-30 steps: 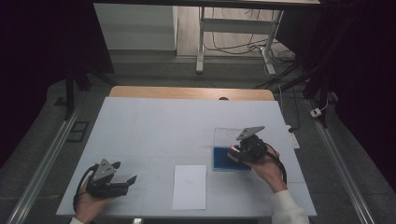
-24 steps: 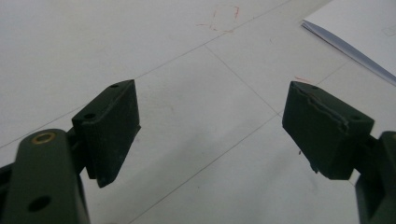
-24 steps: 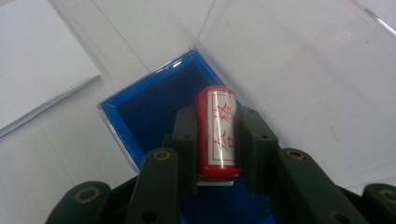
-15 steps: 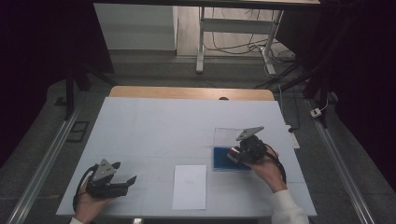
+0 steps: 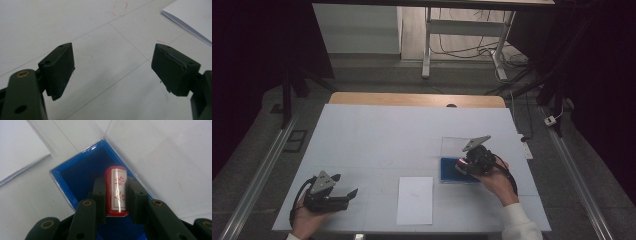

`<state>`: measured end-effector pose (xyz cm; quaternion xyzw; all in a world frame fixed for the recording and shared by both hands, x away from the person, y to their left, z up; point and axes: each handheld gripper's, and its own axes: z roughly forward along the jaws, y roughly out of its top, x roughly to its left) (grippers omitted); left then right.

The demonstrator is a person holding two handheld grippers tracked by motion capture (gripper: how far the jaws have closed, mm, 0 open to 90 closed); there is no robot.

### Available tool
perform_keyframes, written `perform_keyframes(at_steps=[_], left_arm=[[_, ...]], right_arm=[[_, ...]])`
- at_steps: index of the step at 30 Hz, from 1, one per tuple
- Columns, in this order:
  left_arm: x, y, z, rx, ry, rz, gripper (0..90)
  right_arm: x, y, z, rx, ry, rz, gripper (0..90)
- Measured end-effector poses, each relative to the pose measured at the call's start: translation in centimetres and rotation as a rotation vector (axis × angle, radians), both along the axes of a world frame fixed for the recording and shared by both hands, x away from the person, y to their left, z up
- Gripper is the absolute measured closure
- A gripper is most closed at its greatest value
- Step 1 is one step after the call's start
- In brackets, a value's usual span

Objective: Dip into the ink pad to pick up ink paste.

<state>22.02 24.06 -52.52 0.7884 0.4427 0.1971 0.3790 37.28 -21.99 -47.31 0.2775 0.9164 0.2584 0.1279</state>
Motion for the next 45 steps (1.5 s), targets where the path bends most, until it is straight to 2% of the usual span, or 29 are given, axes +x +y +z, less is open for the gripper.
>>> perform_keyframes(at_steps=[16, 27, 30, 33, 34, 35, 36, 42, 45], left_arm=[[0.0, 0.0, 0.0, -0.002, 0.004, 0.004, 18.9], [0.1, 0.0, -0.1, 0.001, 0.003, 0.008, 18.9], [0.1, 0.1, -0.1, -0.001, 0.002, 0.009, 18.9], [0.1, 0.1, -0.1, -0.001, 0.001, 0.008, 18.9], [0.1, 0.1, -0.1, -0.001, 0.002, 0.008, 18.9], [0.1, 0.1, -0.1, -0.001, 0.002, 0.008, 18.9], [0.1, 0.1, -0.1, -0.001, 0.003, 0.01, 18.9], [0.1, 0.1, -0.2, 0.001, 0.003, 0.009, 18.9], [0.1, 0.1, -0.2, 0.001, 0.002, 0.009, 18.9]], right_arm=[[0.2, -0.2, -0.2, 0.01, 0.015, -0.007, 70.6], [-0.2, -0.1, -0.2, 0.015, -0.014, -0.007, 70.2], [-0.4, -0.2, 0.2, 0.017, -0.031, 0.017, 70.0], [-0.6, -0.5, 0.8, 0.063, -0.027, 0.024, 70.0], [-0.8, -0.7, 1.7, 0.092, -0.044, 0.012, 69.9], [-0.8, -0.7, 1.7, 0.092, -0.044, 0.012, 69.9], [-1.0, -0.9, 2.5, 0.114, -0.065, 0.013, 69.9], [-1.3, -1.0, 3.3, 0.146, -0.063, 0.008, 69.9], [-1.2, -0.9, 3.2, 0.136, -0.066, 0.011, 69.9]])
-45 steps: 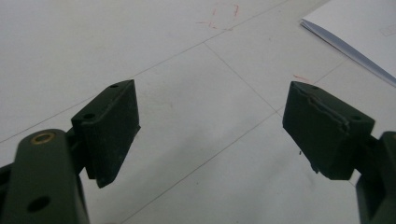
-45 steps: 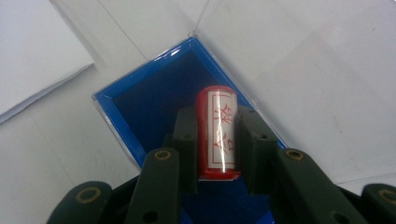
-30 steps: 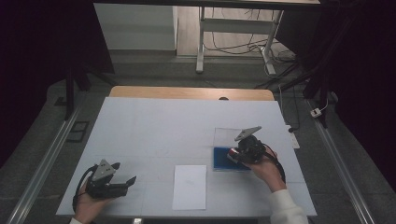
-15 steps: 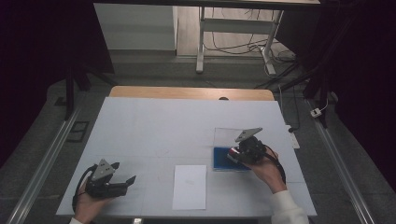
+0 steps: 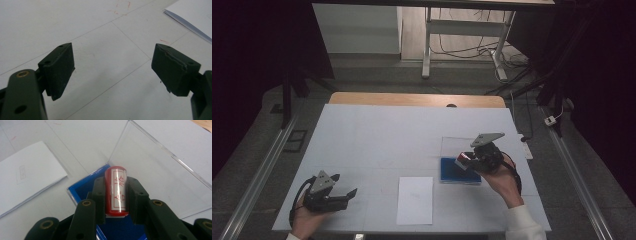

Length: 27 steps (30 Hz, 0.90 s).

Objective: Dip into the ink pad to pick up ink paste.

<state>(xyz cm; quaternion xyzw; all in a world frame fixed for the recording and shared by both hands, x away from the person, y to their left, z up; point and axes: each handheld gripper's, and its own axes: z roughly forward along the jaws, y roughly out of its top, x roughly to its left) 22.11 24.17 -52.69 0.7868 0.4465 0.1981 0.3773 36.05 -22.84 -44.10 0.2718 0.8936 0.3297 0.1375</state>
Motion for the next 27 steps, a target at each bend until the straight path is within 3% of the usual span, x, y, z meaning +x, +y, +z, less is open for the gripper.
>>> perform_keyframes(at_steps=[14, 27], left_arm=[[0.0, 0.0, 0.0, 0.005, 0.001, -0.004, 18.9], [0.0, 0.0, -0.1, 0.01, 0.002, -0.005, 19.0]], right_arm=[[-0.3, 0.5, 0.1, -0.025, -0.029, 0.01, 69.9], [0.3, 1.4, -1.8, -0.103, 0.007, 0.011, 69.8]])
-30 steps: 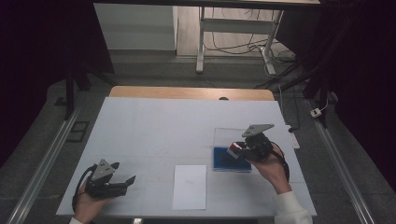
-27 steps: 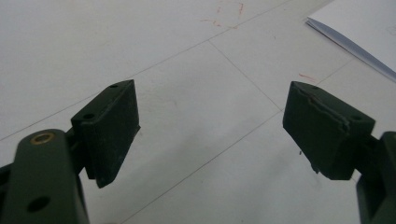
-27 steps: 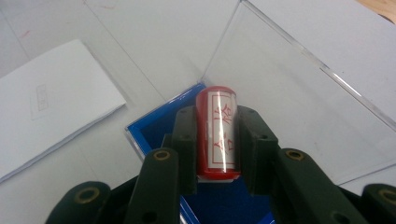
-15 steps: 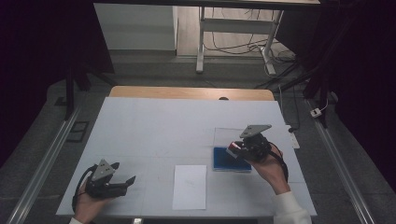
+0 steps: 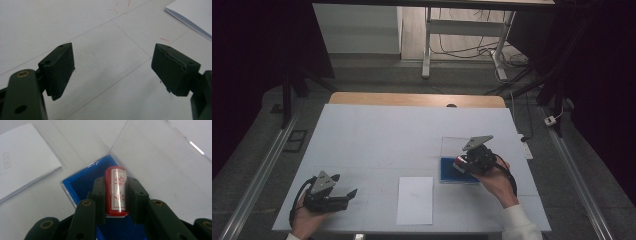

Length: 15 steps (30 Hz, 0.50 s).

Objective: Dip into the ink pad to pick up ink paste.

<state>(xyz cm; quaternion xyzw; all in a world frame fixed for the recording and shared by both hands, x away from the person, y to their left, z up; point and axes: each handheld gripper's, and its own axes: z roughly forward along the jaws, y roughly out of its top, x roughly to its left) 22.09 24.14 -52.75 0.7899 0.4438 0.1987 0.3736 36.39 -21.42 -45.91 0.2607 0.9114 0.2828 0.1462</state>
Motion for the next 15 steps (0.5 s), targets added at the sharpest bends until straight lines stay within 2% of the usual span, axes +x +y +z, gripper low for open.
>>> perform_keyframes(at_steps=[12, 15], left_arm=[[0.02, -0.1, -0.04, 0.005, 0.001, -0.002, 19.1], [0.02, -0.08, -0.05, 0.005, 0.001, -0.001, 19.1]], right_arm=[[0.38, 0.18, -1.01, -0.039, 0.033, -0.01, 69.8], [0.51, 0.04, -1.08, -0.03, 0.033, -0.011, 69.8]])
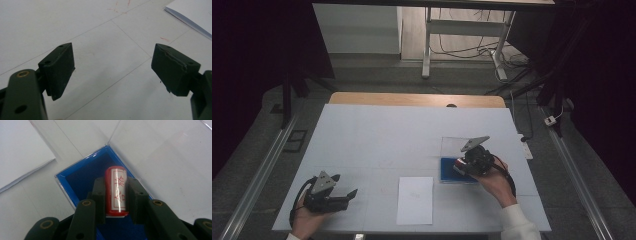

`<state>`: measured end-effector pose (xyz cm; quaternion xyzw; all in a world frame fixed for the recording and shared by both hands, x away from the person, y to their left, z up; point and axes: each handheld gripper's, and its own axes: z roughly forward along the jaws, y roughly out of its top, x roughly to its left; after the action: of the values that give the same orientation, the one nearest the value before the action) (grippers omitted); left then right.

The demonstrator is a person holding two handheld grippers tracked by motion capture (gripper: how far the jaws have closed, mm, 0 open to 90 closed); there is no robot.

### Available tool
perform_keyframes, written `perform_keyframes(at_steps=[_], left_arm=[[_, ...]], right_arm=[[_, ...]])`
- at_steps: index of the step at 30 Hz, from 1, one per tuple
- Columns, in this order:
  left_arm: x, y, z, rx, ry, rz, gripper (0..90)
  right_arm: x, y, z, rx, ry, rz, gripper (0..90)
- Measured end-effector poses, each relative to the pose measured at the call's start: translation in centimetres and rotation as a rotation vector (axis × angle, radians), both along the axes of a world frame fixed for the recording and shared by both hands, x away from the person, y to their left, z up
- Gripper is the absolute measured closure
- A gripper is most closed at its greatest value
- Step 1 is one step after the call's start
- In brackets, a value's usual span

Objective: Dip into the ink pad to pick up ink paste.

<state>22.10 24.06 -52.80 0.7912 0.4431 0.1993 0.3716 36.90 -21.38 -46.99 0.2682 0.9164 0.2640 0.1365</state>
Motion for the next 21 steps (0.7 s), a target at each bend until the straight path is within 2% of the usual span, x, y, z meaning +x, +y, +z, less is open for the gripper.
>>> perform_keyframes(at_steps=[21], left_arm=[[0.0, -0.04, -0.01, 0.005, 0.001, -0.002, 19.1]], right_arm=[[-0.03, 0.32, 0.04, -0.027, 0.007, -0.004, 70.0]])
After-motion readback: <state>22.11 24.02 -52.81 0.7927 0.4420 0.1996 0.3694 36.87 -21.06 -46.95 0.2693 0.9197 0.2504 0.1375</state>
